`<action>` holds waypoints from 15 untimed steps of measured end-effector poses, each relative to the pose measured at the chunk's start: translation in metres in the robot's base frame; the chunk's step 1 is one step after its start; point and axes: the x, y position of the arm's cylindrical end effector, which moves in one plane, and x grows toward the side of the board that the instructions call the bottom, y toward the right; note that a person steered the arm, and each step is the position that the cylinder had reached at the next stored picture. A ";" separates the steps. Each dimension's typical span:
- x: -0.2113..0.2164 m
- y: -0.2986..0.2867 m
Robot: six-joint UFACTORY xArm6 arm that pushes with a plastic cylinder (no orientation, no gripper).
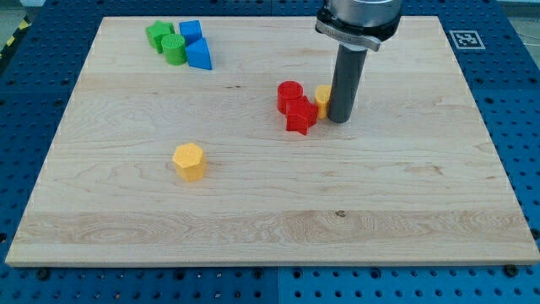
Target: Move the yellow heart to the right of the red circle
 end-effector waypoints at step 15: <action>0.055 0.040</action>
